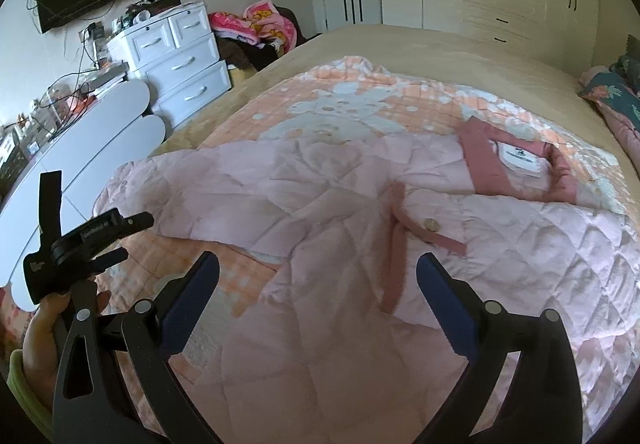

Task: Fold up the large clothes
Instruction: 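Move the left tool over to the other sleeve's cuff, then grasp the other sleeve cuff with the left gripper and lift it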

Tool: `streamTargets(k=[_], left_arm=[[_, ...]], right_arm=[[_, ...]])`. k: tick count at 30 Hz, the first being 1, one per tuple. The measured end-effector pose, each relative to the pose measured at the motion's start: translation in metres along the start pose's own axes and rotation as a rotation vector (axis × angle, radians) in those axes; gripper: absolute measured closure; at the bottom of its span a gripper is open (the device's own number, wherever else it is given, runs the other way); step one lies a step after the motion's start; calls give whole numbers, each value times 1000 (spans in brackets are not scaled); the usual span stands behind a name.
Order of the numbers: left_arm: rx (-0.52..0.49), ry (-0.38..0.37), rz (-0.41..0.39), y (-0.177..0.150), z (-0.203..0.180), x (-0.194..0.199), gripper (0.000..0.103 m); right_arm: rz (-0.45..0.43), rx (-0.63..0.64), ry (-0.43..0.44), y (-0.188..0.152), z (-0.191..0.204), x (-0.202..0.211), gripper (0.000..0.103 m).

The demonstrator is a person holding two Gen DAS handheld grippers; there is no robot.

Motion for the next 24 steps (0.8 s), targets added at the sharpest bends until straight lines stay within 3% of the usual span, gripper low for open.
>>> streamTargets(k=[9,24], left_arm=[[52,46,-13,13,24,-15,9],[259,22,-107,53,55,-41,9]], right_arm=[[27,-9,23,-5,10,-19,5],[21,-29,13,-6,-6,-18,5]])
Point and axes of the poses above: each gripper's, at about its wrist camera, not at the fingertips, and x roughly against the way its jaws point, z to its left, y to its top, the point moved 8 cm from there along -x, roughly the way its jaws point, and after that the axes turned 13 degrees about -z, right-handed, at the moved point
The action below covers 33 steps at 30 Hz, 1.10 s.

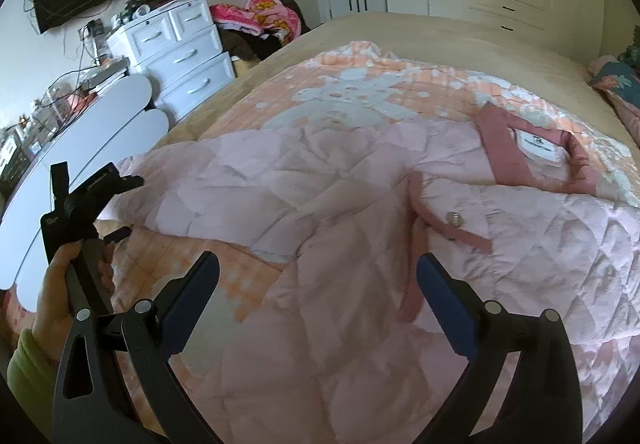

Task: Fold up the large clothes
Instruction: 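Grasp the other sleeve cuff with the left gripper and lift it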

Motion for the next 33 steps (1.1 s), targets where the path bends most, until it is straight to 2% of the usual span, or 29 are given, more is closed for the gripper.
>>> streamTargets(k=[4,8,9,10,12,13,15,21,26,28,33], left_arm=[[67,-3,-31,14,9,-6,9],[63,-17,-45,25,11,-13,13],[48,-19,-46,27,11,-15,25],[36,-17,-46,28,12,-17,48],[49,-30,-45,30,16,-20,75],[72,-57,-34,30,17,-20,82],[62,-68,-47,33,11,-14,90],[-66,-188,-168,54,-48,45,93],[-126,-290,-211,52,-84,89,94],[-154,-324,-227,49,-95,104,94],[-195,-385,-247,35,-117,132,94]], right_arm=[[-7,-9,-19,2,-12,3,5],[-15,-24,-41,4,-25,6,5],[-17,-26,-45,5,-28,8,5],[-21,-28,-52,5,-31,10,5],[-29,-34,-59,7,-37,14,5],[-33,-38,-64,7,-40,17,5],[-41,-53,-72,7,-46,23,5],[-64,-74,-93,8,-62,43,5],[-76,-72,-117,6,-79,61,5],[-83,-76,-153,5,-95,72,5],[-100,-132,-193,1,-129,100,5]])
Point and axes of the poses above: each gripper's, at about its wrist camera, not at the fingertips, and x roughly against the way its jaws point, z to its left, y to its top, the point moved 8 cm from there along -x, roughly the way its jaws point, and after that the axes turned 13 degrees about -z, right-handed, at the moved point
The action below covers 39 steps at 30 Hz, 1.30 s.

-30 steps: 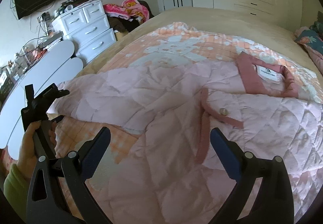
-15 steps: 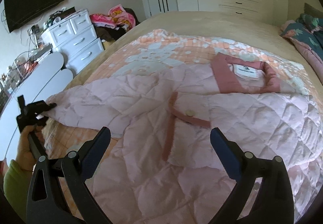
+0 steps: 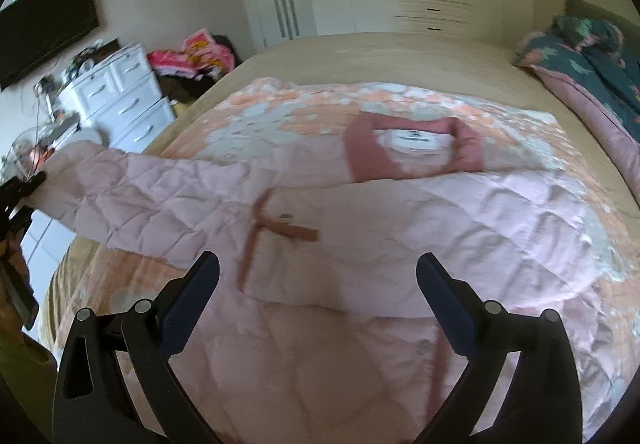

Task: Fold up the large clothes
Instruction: 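Raise the held sleeve higher with the left gripper, unfolding it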

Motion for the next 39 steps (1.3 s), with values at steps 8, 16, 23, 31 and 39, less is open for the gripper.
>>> streamTargets(k=[8,16,23,31,39], left_arm=[[-53,-64,2,-6,-52,25,95],[-133,-94,12,-10,-99,38,95],[-187,-131,20,-17,-139,47,95],[-241,-182,53,-37,-179,51,95],[-287,-227,85,-58,-210,53,95]], right_arm=[[-45,-44,-43,11,-48,43,5],[-64,-111,-61,4,-79,75,5],[-96,-155,-67,7,-98,100,5],[-132,-184,-86,10,-120,126,5],[-164,-214,-104,10,-137,149,5]])
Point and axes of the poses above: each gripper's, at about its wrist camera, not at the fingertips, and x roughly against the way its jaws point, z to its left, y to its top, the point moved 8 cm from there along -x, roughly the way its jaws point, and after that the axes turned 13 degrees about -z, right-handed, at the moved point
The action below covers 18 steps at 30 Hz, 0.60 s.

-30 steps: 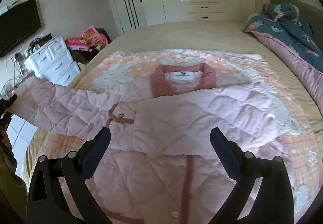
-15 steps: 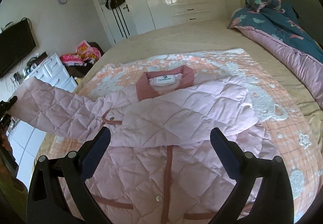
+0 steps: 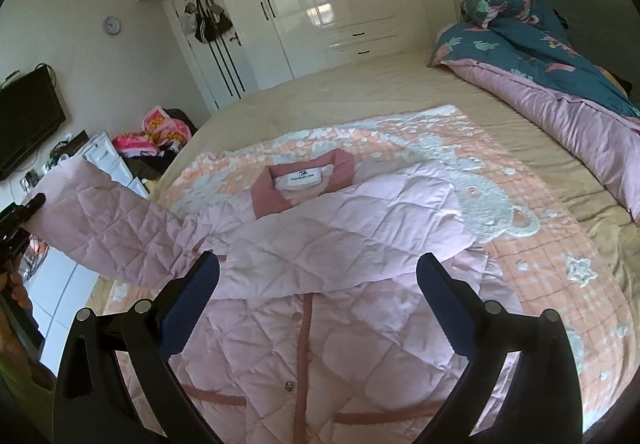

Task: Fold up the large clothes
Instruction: 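Raise the held sleeve higher with the left gripper, unfolding it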

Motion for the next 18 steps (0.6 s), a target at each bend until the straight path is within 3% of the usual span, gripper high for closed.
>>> streamTargets(k=[18], left_arm=[[-68,-77,80,-45,-67,-23,95]], right_arm=[[-13,-76,-25,-2,-36,11,4]])
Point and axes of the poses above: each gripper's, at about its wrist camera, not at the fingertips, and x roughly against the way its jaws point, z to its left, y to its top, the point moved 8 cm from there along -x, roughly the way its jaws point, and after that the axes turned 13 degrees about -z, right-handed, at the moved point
